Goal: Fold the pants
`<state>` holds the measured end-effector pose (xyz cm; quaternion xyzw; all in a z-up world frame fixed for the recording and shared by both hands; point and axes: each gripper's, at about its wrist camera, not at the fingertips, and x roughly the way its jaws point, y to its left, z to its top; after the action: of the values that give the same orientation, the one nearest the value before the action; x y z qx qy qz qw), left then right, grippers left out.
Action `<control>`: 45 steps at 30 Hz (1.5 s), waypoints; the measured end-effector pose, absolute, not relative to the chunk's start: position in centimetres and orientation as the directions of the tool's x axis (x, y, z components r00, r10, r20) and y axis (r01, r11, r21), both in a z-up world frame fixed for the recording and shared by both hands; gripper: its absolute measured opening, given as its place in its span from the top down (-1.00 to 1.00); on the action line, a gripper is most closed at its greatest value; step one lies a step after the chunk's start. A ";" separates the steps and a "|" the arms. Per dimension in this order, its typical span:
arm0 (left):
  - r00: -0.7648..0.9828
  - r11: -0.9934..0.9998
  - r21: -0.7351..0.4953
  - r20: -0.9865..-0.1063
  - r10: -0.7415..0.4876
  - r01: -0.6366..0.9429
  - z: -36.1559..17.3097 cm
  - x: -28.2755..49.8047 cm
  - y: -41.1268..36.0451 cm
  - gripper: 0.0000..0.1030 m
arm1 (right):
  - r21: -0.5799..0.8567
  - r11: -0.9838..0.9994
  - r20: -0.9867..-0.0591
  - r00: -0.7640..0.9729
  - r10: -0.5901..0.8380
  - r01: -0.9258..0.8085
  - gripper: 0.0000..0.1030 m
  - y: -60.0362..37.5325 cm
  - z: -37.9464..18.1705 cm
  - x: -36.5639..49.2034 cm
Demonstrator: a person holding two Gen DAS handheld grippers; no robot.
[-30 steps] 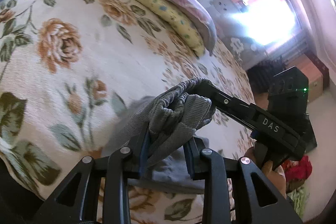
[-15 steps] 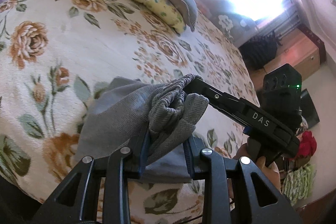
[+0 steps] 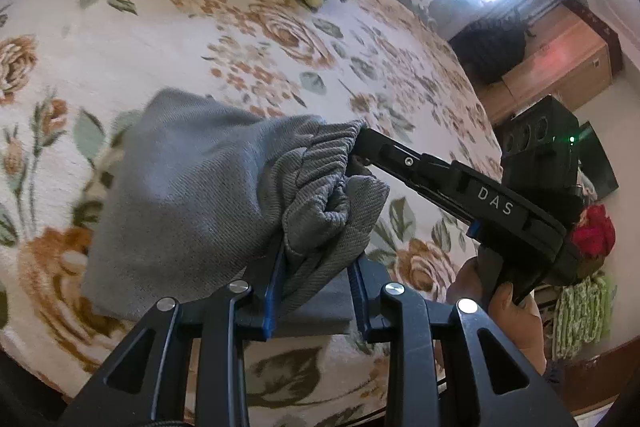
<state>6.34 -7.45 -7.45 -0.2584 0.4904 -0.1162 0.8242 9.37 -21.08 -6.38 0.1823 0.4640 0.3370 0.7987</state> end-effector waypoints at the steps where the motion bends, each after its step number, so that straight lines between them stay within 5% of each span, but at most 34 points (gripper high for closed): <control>1: 0.487 0.843 -0.536 -0.749 -0.449 -0.049 -7.4 6.4 -7.9 0.43 | 0.610 0.706 -0.614 0.348 0.708 -0.359 0.74 -21.6 -6.6 9.2; 11: 0.407 0.869 -0.494 -0.789 -0.461 0.029 -9.8 6.9 -11.1 0.43 | 0.651 0.715 -0.624 0.359 0.695 -0.254 0.75 -25.2 -9.4 8.4; 22: 0.392 0.800 -0.595 -0.719 -0.574 0.080 -8.0 5.1 -8.5 0.26 | 0.609 0.764 -0.650 0.419 0.634 -0.212 0.68 -26.4 -8.1 5.8; 31: 0.494 0.857 -0.510 -0.729 -0.475 0.071 -5.7 2.9 -3.7 0.22 | 0.545 0.790 -0.650 0.455 0.609 -0.279 0.67 -24.2 -3.9 2.8; 33: 0.509 0.866 -0.498 -0.737 -0.444 0.034 -5.9 2.9 -2.1 0.22 | 0.503 0.821 -0.690 0.446 0.569 -0.269 0.59 -23.1 -4.2 2.3; 36: 0.512 0.868 -0.496 -0.752 -0.415 -0.026 -6.7 3.1 0.1 0.22 | 0.462 0.845 -0.728 0.429 0.534 -0.268 0.19 -21.7 -5.1 1.3; 41: 0.498 0.872 -0.485 -0.772 -0.394 -0.062 -8.0 3.7 1.1 0.20 | 0.452 0.848 -0.749 0.400 0.529 -0.276 0.18 -19.8 -6.6 0.5; 43: 0.497 0.869 -0.491 -0.770 -0.400 -0.062 -8.2 3.7 1.1 0.20 | 0.420 0.862 -0.769 0.393 0.504 -0.285 0.37 -19.1 -7.0 0.5; 44: 0.493 0.868 -0.494 -0.769 -0.406 -0.056 -8.3 3.8 0.9 0.20 | 0.404 0.869 -0.778 0.393 0.490 -0.286 0.89 -19.1 -7.1 0.4; 45: 0.491 0.869 -0.493 -0.770 -0.408 -0.050 -8.3 3.8 0.7 0.19 | 0.413 0.865 -0.777 0.385 0.498 -0.285 0.88 -19.2 -7.1 0.3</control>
<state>3.80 0.70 -8.33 -0.2325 0.4931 -0.1077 0.8314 0.33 -19.24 -7.13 0.1063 0.5013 0.2370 0.8254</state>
